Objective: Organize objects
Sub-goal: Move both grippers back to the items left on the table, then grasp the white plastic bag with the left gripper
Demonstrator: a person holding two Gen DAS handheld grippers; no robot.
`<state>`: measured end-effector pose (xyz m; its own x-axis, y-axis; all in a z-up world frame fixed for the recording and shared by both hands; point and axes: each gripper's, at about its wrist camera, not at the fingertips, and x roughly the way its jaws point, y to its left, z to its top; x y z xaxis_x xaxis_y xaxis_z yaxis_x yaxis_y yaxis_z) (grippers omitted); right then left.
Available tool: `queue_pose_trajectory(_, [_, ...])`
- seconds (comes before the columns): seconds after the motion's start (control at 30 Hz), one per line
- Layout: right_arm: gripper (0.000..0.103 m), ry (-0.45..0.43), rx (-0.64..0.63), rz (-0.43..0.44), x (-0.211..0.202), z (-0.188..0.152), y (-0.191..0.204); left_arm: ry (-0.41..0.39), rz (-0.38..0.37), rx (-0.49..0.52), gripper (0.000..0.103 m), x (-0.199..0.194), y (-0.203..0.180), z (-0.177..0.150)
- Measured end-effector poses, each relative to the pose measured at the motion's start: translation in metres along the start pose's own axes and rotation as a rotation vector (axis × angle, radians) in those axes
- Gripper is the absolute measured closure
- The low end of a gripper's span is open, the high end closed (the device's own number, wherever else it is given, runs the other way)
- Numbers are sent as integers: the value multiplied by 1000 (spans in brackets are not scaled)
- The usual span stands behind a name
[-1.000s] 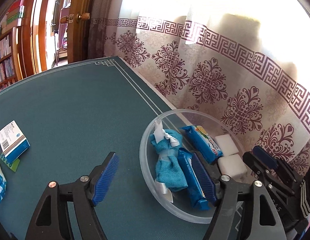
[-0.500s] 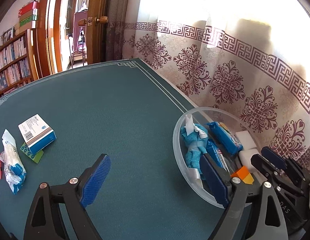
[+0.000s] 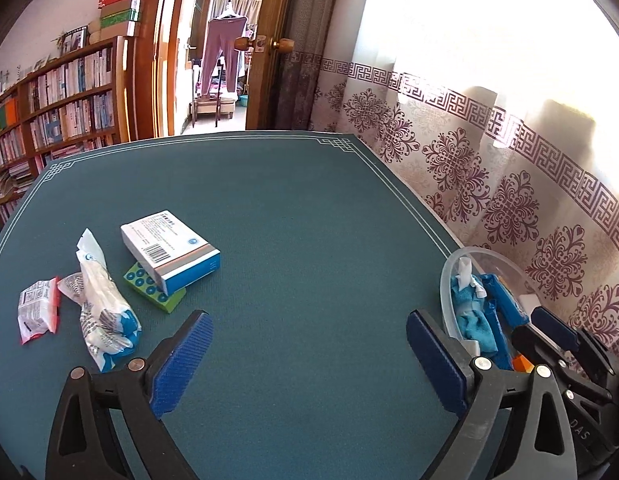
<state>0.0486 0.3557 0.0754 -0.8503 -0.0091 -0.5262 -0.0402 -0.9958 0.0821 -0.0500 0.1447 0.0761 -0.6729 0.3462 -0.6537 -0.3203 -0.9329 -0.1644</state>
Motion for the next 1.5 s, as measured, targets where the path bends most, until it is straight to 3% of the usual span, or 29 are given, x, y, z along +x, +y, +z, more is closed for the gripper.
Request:
queue_pose_trajectory(0.43, [45, 49, -44, 130, 40, 12, 64, -9, 102, -122, 2, -12, 75, -3])
queue_pose_trajectory(0.77, [45, 100, -68, 177, 62, 5, 92, 34, 204, -305, 1, 6, 136, -7])
queue_pose_trajectory(1.0, [45, 118, -71, 194, 69, 3, 100, 72, 196, -395, 1, 21, 158, -6])
queue_pose_trajectory(1.27, [45, 138, -71, 205, 76, -3, 104, 80, 228, -379, 3, 38, 158, -2])
queue_pose_trajectory(1.4, [45, 147, -65, 202, 80, -4, 103, 108, 221, -362, 15, 45, 159, -6])
queue_pose_trajectory(1.5, [45, 155, -61, 201, 83, -5, 103, 103, 226, -351, 18, 46, 157, -5])
